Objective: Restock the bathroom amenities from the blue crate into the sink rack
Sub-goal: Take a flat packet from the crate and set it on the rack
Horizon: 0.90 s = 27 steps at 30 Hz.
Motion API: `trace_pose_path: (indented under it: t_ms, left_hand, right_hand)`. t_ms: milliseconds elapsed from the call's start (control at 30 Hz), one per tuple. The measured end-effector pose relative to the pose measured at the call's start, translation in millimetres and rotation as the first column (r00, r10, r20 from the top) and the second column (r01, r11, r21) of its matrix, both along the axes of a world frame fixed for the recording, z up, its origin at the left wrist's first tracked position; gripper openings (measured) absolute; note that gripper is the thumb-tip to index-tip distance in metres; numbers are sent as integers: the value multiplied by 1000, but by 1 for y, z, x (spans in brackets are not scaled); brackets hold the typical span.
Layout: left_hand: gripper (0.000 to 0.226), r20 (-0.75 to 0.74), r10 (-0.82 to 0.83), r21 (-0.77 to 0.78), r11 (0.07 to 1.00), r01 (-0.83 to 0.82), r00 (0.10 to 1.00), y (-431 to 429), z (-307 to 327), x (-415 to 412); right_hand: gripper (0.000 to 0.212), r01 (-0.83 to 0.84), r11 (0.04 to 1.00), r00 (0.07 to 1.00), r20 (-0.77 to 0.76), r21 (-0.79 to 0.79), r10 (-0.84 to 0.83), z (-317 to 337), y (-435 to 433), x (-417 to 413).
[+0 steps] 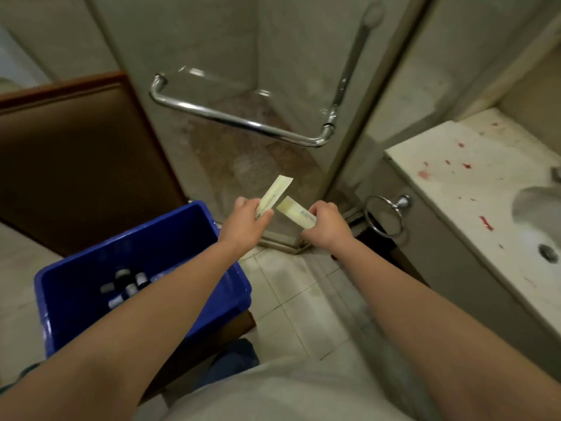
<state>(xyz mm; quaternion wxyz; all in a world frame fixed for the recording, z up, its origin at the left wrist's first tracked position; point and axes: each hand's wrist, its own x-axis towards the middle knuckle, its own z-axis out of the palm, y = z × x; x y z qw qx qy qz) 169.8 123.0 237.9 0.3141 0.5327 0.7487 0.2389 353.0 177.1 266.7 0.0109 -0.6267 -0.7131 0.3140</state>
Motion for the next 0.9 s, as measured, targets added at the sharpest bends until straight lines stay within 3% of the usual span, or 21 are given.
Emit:
trace_pose_path:
  t_ms: [267, 500, 900]
  left_hand:
    - [37, -195, -274, 93, 951, 296, 942, 22, 48, 77]
    - [34, -328, -442, 165, 844, 511, 835, 31, 86, 153]
    - [41, -556, -550, 164, 662, 731, 623, 30, 141, 274]
  right_hand:
    - [37, 80, 990, 995, 47, 118, -87, 45, -15, 91]
    - [37, 125, 966, 981, 116, 228, -154, 80, -42, 173]
    - [51, 246, 905, 925, 195, 346, -326, 134, -93, 298]
